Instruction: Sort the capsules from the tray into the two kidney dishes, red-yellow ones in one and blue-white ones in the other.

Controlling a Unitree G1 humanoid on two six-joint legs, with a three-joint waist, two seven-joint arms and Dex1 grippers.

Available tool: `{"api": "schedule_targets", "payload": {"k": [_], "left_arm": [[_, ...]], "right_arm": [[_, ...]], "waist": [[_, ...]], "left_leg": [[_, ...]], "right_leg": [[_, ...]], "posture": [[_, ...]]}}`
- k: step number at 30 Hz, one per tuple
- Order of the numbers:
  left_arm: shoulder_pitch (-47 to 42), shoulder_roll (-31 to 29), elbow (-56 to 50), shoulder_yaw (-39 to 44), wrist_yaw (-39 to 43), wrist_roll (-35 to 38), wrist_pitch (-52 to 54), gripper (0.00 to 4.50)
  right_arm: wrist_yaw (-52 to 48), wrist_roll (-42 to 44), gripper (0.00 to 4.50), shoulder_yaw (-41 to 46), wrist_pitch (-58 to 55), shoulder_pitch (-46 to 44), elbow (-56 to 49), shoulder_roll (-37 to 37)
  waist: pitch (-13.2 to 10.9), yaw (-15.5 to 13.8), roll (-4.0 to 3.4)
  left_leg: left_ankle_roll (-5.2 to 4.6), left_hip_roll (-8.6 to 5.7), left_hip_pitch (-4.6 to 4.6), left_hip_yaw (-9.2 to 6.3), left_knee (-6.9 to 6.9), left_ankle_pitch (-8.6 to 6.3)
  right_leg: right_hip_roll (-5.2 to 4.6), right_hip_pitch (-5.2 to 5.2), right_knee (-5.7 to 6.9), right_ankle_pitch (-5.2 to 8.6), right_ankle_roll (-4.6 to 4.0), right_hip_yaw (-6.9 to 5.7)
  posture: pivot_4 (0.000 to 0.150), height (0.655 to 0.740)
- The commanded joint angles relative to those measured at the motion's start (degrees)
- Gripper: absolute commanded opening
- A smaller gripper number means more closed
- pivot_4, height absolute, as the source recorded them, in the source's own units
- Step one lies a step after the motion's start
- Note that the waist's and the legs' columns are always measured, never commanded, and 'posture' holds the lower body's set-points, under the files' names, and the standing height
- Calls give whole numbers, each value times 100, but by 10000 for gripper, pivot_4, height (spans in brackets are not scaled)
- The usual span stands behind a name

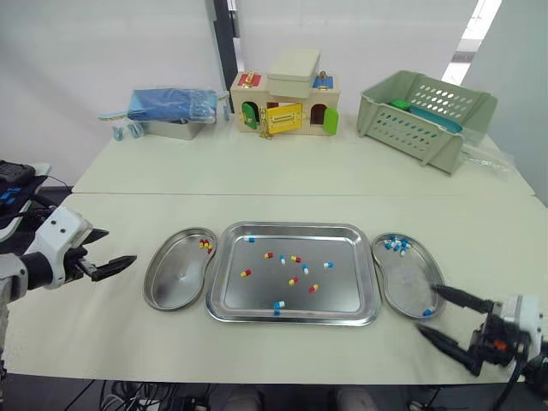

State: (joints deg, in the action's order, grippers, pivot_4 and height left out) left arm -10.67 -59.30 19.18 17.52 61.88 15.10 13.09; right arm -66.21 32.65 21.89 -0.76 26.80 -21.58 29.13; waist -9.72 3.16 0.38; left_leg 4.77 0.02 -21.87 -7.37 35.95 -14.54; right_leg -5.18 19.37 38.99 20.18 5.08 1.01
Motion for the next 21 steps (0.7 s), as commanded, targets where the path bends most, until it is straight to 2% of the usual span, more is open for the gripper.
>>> {"api": "schedule_targets", "payload": {"k": [1, 10, 16, 21], "left_arm": [[-248, -189, -300, -231, 263, -20, 48, 45000], [-808, -234, -1031, -922, 916, 11, 137, 45000], [-1216, 140, -1967, -1776, 1335, 49, 194, 45000], [-1576, 391, -2097, -2325, 1468, -155, 268, 45000]], "right_arm": [[-169, -48, 44428, -327, 617, 375, -295, -282], [-476, -492, 44428, -1055, 1636, 548, 214, -336], [-331, -536, 44428, -1297, 1858, 528, 401, -323], [-207, -572, 44428, -1408, 1960, 489, 478, -296]], "waist": [[2, -10, 3], [1, -7, 5], [1, -22, 5], [0, -5, 4]], "left_leg": [[0, 0, 2, 0, 1, 0], [0, 2, 4, -6, -1, 0], [0, 2, 4, -5, 0, 0], [0, 2, 3, -4, 3, 0]], "right_leg": [[-1, -1, 0, 0, 0, 0], [3, -2, -1, 1, 0, -7], [3, -4, -1, 1, -1, -5], [4, -6, -2, 1, -1, -5]], "posture": [[1500, 7400], [1500, 7400], [1500, 7400], [1500, 7400]]}}
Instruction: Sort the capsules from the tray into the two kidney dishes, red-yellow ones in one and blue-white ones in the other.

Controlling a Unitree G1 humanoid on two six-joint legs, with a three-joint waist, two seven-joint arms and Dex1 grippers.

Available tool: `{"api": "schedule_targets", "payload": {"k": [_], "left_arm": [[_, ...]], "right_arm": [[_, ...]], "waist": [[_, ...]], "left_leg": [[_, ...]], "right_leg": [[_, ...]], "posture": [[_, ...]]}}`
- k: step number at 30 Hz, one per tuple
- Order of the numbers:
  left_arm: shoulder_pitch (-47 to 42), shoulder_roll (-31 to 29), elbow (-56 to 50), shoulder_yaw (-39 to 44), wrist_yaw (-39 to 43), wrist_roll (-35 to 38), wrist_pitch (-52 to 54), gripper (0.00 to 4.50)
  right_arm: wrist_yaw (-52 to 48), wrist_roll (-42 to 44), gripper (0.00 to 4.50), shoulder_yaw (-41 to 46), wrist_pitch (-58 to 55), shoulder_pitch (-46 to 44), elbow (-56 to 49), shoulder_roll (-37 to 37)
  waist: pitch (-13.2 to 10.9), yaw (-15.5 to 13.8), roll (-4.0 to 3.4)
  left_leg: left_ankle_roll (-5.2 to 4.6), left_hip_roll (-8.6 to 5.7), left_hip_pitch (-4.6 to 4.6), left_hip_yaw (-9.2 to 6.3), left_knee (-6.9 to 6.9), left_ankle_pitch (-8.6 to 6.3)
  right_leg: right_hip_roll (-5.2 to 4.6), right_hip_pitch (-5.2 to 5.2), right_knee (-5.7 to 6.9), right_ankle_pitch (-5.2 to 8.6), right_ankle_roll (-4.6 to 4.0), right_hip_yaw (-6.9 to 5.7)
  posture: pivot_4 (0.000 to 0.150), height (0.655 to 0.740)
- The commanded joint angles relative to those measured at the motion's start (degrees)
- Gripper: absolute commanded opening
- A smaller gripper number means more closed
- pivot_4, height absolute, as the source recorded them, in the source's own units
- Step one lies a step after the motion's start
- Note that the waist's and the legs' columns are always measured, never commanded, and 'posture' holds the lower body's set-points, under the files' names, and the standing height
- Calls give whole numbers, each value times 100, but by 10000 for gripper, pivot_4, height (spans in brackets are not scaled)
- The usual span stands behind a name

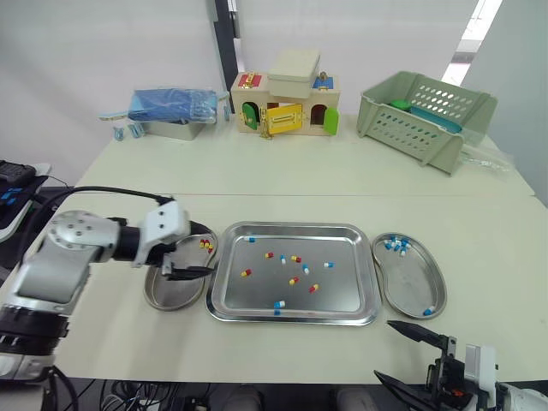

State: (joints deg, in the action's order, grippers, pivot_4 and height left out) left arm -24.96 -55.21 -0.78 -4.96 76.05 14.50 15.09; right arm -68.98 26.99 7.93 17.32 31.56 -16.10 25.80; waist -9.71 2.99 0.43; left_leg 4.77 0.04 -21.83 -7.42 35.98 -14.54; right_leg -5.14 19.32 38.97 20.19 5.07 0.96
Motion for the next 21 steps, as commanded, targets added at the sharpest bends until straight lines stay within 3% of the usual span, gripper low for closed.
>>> {"api": "schedule_targets", "payload": {"k": [1, 21], "left_arm": [[-201, 30, -103, -165, 57, -120, 96, 45000], [-461, 656, 632, -855, 286, -601, -291, 45000]], "right_arm": [[96, -9, 44428, -26, 182, 17, -60, 39], [590, -92, 44428, -246, 603, 369, -97, 29]], "waist": [[-1, 23, -1], [-1, -12, 0]], "left_leg": [[0, 0, 1, -1, 0, 0], [0, -1, -1, -5, 3, 0]], "right_leg": [[1, 0, 1, 0, 0, 0], [2, -2, 0, 0, 0, -3]], "posture": [[1500, 7400], [1500, 7400]]}}
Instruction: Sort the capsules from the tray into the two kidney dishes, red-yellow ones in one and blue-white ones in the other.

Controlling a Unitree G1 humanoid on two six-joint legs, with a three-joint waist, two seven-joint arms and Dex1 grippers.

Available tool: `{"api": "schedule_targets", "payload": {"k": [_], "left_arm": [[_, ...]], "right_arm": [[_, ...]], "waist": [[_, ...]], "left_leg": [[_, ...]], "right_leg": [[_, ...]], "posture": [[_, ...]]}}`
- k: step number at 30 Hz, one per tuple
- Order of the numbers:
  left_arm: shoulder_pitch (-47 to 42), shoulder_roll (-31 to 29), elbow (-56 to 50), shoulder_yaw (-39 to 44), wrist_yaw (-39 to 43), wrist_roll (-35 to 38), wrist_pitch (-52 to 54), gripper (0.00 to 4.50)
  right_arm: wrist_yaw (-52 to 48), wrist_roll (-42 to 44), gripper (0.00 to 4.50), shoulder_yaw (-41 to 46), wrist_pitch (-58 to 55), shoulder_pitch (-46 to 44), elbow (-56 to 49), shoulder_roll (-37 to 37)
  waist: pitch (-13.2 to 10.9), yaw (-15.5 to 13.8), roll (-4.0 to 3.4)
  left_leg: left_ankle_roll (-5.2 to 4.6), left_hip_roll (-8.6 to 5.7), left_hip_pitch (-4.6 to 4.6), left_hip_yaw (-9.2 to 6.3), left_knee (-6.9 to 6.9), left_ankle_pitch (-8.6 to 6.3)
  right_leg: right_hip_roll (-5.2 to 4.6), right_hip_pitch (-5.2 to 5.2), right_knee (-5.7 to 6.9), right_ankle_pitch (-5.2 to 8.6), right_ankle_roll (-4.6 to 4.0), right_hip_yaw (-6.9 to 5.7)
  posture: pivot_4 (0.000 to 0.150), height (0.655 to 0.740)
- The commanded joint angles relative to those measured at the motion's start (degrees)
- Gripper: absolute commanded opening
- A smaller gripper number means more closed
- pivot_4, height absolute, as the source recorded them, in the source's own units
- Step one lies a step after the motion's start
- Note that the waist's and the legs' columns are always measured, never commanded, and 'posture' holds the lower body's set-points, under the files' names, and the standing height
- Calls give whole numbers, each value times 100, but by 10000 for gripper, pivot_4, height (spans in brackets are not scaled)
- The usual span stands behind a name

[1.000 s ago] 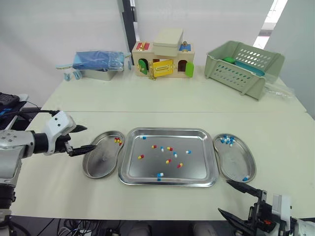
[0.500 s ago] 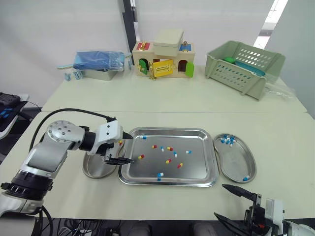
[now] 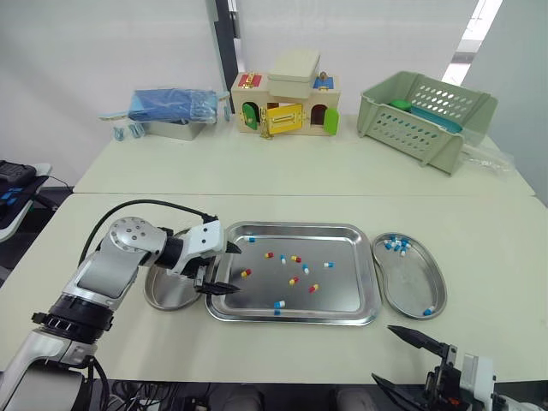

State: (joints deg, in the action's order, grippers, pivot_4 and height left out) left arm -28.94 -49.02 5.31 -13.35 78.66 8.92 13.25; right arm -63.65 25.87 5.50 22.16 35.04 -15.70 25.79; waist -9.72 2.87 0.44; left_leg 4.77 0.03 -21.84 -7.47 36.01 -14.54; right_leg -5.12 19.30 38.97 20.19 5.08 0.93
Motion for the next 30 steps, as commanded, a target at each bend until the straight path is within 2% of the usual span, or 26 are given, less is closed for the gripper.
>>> {"api": "schedule_targets", "payload": {"k": [1, 11, 22, 25, 30], "left_arm": [[-57, 59, 47, -28, 24, -71, -137, 45000], [52, 224, 141, -151, 49, -226, -320, 45000], [-177, 348, 437, -546, -214, -913, -154, 45000], [-180, 376, 436, -559, -216, -929, -112, 38855], [-189, 380, 396, -568, -192, -929, -7, 22980]], "right_arm": [[74, 14, 44428, -17, 122, 13, -132, 36], [320, -24, 44428, -175, 88, -77, -249, 38], [476, -22, 44428, -231, 83, -45, -321, 103], [506, -11, 45000, -234, 72, -47, -333, 131], [536, -4, 45000, -246, 57, -39, -349, 165]], "waist": [[0, 0, 0], [0, -1, 0], [2, -1, -1], [6, -4, -4], [7, -4, -4]], "left_leg": [[0, 0, 0, 0, 0, 0], [0, 0, 1, -1, 0, 0], [0, -1, 5, -3, 1, 0], [0, -1, 9, -4, 2, 0], [0, -1, 12, -3, 2, 0]], "right_leg": [[0, 0, 0, 0, 0, 0], [0, 0, 0, 0, 0, -1], [0, -6, 1, 0, 0, -2], [0, -11, 1, 0, 0, -2], [0, -13, 1, 0, 0, -1]], "posture": [[1500, 7400], [1500, 7400], [1500, 7400], [1500, 7400], [1500, 7400]]}}
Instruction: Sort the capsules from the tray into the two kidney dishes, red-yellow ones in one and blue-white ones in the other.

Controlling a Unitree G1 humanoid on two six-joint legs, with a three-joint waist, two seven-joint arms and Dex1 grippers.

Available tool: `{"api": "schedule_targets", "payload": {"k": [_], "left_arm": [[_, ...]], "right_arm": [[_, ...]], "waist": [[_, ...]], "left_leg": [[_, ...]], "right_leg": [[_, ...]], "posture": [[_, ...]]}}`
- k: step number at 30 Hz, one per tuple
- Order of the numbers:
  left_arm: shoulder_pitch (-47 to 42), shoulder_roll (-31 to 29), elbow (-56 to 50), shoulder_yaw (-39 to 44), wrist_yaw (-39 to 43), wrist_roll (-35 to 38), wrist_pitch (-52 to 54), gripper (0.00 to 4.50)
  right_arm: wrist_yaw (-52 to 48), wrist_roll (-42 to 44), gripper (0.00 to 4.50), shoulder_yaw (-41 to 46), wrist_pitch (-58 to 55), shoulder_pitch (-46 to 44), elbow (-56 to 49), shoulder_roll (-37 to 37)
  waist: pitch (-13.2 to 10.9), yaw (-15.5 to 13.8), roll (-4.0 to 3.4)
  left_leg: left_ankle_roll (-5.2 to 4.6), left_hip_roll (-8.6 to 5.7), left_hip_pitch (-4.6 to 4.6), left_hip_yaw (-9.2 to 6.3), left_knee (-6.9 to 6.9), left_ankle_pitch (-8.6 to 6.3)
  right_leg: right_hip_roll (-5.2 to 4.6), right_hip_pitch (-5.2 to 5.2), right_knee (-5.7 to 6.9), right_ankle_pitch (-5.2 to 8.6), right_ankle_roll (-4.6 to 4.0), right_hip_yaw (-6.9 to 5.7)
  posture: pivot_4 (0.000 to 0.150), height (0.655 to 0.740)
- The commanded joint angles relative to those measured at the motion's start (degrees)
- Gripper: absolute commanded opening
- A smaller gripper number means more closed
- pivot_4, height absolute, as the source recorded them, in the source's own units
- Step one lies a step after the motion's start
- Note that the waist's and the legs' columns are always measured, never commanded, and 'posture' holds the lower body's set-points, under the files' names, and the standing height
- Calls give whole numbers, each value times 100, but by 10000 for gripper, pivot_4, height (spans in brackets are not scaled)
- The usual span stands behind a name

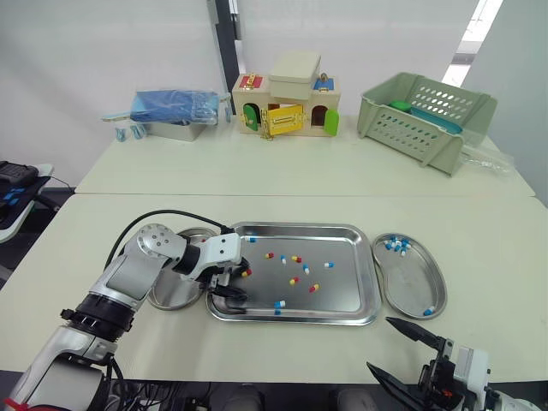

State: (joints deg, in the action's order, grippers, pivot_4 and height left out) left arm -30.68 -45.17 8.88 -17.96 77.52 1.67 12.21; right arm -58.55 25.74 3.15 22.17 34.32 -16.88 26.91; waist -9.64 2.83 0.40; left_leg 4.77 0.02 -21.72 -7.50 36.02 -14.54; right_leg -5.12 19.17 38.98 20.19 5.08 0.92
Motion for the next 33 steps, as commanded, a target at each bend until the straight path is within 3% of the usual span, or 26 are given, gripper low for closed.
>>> {"api": "schedule_targets", "payload": {"k": [1, 7, 18, 26, 33], "left_arm": [[-21, -3, 33, -109, -79, -206, 114, 19619], [-37, -9, -7, -109, -119, -231, 185, 243], [-88, -155, -527, 381, 24, 352, 717, 243], [450, -1204, -993, 1506, -204, 749, 1556, 243], [1230, -1694, -1223, 2334, -576, 998, 2021, 243]], "right_arm": [[29, 8, 45000, -13, 55, 32, -230, 58], [34, 14, 45000, -22, 50, 38, -236, 74], [-20, 19, 45000, -65, 39, -54, -211, 111], [-134, 141, 45000, -155, -30, -246, -215, 282], [-317, 206, 45000, -292, -146, -517, -88, 347]], "waist": [[0, 0, 0], [0, 1, 0], [-2, 4, 3], [-4, 39, 3], [-6, 6, 6]], "left_leg": [[0, 0, 0, 0, 0, 0], [0, 0, 0, 0, 1, 0], [0, 0, -5, -2, 2, 0], [0, 1, -4, -2, -2, 0], [0, 2, -5, -3, -1, 0]], "right_leg": [[0, 0, 0, 0, 0, 0], [0, 0, 0, 0, 0, 0], [0, 3, 0, 0, 0, -2], [1, 6, 0, 0, -1, 0], [1, 6, 0, 0, -1, -2]], "posture": [[1500, 7400], [1500, 7400], [1500, 7400], [1500, 7400], [1500, 7400]]}}
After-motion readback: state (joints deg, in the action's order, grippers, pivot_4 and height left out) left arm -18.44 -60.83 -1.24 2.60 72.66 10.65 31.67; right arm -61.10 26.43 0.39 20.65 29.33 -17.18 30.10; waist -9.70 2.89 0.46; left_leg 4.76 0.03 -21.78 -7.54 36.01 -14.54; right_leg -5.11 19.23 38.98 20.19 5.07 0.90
